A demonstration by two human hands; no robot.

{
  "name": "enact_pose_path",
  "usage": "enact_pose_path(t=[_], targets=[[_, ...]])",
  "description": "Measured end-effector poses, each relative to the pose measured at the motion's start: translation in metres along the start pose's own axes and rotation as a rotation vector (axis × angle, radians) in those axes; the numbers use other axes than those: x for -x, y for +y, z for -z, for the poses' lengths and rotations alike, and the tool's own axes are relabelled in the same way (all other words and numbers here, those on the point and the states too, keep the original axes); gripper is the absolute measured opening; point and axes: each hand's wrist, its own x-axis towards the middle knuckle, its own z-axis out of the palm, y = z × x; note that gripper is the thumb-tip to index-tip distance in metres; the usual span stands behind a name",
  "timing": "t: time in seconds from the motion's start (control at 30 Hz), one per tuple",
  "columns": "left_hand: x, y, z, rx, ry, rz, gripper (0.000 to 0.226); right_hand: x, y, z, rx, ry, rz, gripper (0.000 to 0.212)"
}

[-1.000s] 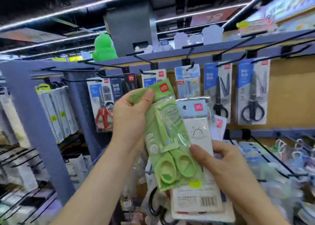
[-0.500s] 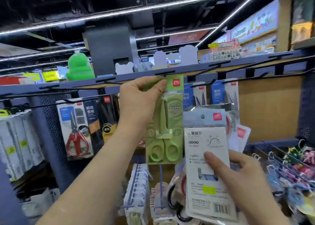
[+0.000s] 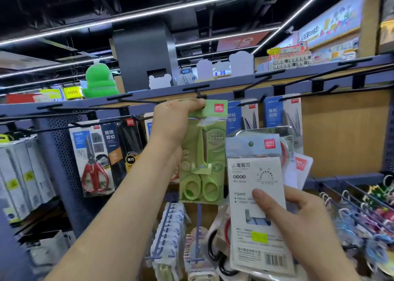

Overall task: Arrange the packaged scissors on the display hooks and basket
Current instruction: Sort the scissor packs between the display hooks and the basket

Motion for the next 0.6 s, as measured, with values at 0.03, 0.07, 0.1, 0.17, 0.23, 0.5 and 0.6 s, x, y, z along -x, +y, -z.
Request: enact_pose_path(t=[0.03, 0.07, 0.1, 0.17, 0.23, 0.5, 0.6], targets=[[0.001, 0.000, 0.000, 0.000, 0.002, 0.006, 0.016, 0.000, 0.000, 0.000, 0.001, 0.000, -0.003, 0.014], [0.001, -0.001, -0.001, -0.008, 0.004, 0.003, 0.012, -0.001, 0.001, 0.000, 0.002, 0.001, -0.006, 0.013], [0.001, -0.002, -0.002, -0.030, 0.009, 0.001, 0.010, -0.002, 0.002, 0.000, 0.000, 0.000, -0.010, 0.013], [0.000, -0.004, -0.003, -0.063, 0.021, 0.039, 0.019, -0.002, 0.004, -0.001, -0.011, -0.002, -0.012, 0.013], [-0.003, -0.006, -0.004, -0.031, -0.003, 0.121, 0.028, -0.004, 0.006, -0.002, -0.013, -0.002, -0.009, 0.016], [0.051, -0.069, 0.030, -0.213, 0.050, -0.257, 0.061, -0.016, 0.013, 0.000, 0.009, -0.013, 0.004, 0.019], [0.035, -0.093, 0.026, -0.408, 0.177, -0.343, 0.042, -0.020, 0.014, 0.004, 0.002, 0.000, 0.001, 0.008]])
